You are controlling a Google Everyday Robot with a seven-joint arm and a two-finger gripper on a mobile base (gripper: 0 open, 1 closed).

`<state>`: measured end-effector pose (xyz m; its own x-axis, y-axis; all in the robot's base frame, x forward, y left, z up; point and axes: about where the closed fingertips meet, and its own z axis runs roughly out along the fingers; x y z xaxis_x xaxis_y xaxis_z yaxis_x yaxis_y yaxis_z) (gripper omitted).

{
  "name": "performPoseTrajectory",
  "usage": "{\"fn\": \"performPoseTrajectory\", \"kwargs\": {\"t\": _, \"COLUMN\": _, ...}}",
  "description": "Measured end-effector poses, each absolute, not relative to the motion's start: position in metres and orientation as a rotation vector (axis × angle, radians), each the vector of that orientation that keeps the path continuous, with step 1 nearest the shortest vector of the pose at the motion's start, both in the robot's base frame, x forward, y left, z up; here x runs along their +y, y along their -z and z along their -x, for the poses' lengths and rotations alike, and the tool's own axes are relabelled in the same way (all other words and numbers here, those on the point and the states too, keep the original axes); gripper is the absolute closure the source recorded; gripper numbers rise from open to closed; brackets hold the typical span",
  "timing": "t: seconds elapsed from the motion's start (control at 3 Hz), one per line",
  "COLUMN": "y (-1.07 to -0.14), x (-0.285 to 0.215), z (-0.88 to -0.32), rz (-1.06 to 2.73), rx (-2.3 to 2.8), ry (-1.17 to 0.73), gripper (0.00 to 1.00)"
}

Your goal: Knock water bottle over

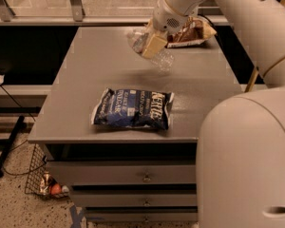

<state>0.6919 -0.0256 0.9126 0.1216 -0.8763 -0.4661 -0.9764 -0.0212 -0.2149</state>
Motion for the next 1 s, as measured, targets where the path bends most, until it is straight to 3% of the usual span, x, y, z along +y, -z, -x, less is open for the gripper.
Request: {"fn": "performPoseTrajectory", "kwargs": {"t": 1.0, "y": -0.850, "x": -0.005, "z": -0.687, "rz": 2.213, "rx": 1.932, "ry": -0.072, "gripper": 0.98}}
